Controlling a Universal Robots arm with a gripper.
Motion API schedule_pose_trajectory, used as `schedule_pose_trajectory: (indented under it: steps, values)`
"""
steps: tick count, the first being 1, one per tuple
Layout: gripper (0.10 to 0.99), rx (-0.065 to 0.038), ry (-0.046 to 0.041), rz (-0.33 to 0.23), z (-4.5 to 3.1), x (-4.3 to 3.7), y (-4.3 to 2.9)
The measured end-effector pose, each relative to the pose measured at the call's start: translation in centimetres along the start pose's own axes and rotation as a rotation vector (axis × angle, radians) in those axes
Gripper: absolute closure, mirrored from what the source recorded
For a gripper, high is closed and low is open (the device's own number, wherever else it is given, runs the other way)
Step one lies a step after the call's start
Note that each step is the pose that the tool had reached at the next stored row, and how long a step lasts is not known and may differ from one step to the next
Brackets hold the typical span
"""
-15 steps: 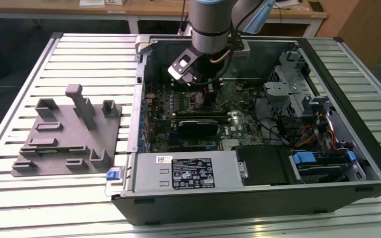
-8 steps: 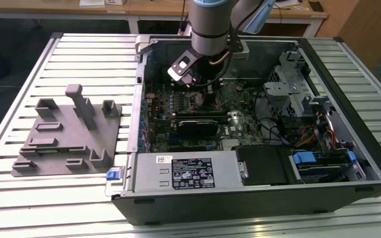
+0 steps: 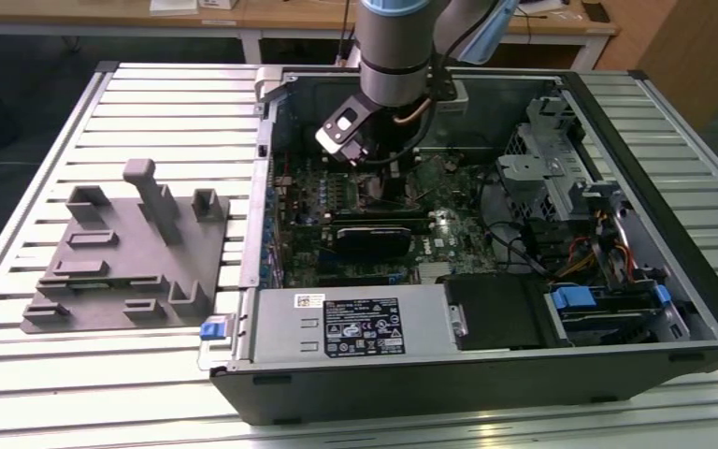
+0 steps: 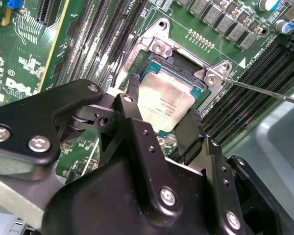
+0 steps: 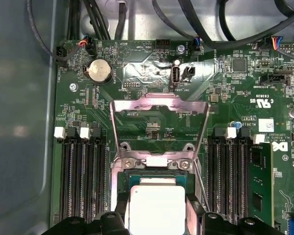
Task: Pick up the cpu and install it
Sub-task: 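Place the cpu into insertion slot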
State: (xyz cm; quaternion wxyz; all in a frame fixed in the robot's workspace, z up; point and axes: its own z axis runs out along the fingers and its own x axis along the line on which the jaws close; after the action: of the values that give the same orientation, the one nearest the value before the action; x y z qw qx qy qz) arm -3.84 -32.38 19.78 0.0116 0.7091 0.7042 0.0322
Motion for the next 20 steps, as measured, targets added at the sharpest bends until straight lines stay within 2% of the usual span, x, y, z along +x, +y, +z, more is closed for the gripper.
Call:
schedule_pose_trajectory:
  steps: [8, 20]
  values:
    - [0.545, 0.0, 0.0, 0.0, 0.45, 0.06, -0.03]
    - [0.545, 0.0, 0.0, 0.0, 0.5, 0.05, -0.04]
